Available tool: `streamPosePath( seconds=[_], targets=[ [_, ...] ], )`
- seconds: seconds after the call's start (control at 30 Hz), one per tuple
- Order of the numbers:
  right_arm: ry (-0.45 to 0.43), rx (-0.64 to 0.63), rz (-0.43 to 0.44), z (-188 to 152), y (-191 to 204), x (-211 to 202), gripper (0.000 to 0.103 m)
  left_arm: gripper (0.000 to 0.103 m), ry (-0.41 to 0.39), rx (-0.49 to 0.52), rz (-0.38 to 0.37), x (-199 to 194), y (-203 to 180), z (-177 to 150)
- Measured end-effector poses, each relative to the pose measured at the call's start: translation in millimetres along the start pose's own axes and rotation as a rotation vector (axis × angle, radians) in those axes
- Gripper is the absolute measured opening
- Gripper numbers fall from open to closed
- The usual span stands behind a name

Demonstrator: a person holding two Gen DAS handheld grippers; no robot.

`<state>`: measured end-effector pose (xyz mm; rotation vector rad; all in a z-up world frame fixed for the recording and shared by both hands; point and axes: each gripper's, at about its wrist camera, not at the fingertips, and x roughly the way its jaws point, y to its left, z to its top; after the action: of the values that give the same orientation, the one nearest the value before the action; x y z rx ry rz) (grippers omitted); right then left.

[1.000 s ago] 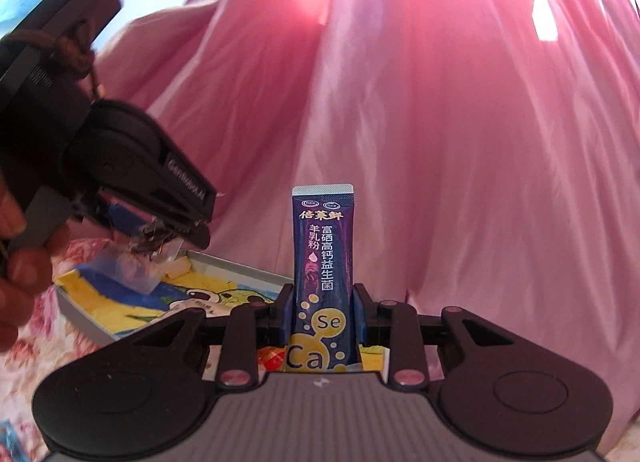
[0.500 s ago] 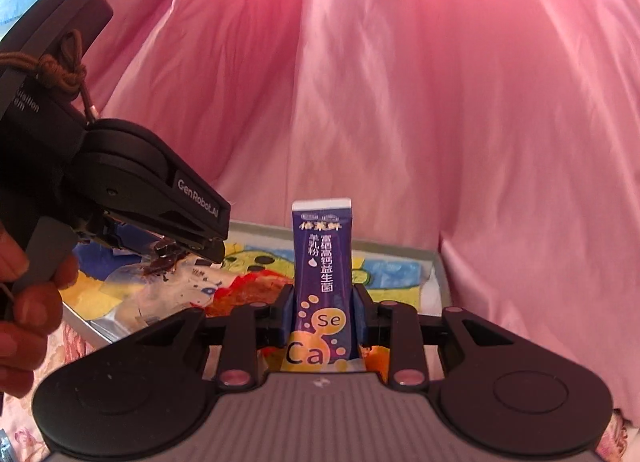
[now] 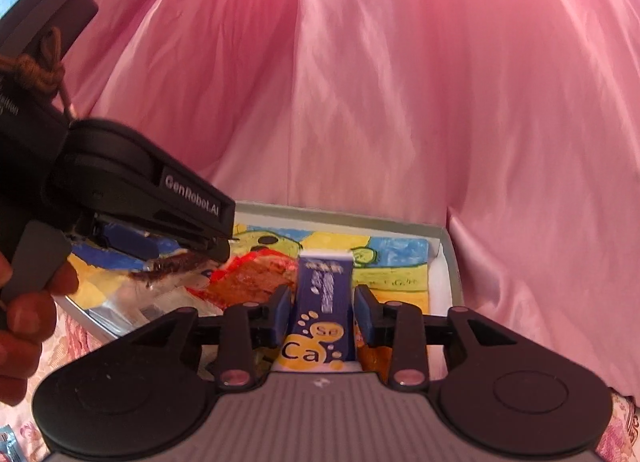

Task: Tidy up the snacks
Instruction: 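Open both tools to drop the jerky and blue stick into the tray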

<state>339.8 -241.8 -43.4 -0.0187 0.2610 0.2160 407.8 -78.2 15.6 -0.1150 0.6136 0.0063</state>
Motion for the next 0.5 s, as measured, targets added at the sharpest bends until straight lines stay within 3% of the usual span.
streamPosePath(
  seconds=[0.2,0.37,0.5],
  targets=[
    [-0.033,0.001,-0.023,10,-4,-14,0.06,0.082,-0.059,-0.049,-0.007,-24,5,3],
    [-0.084,0.017,-0.04,22,-8,-36,0.083,0.088,-0.108,-0.063,-0.013,-51,9,8],
    [-0.139,0.033,-0.05,32,-9,-60,0.092,0.092,-0.144,-0.078,-0.025,-77,15,9]
  ],
)
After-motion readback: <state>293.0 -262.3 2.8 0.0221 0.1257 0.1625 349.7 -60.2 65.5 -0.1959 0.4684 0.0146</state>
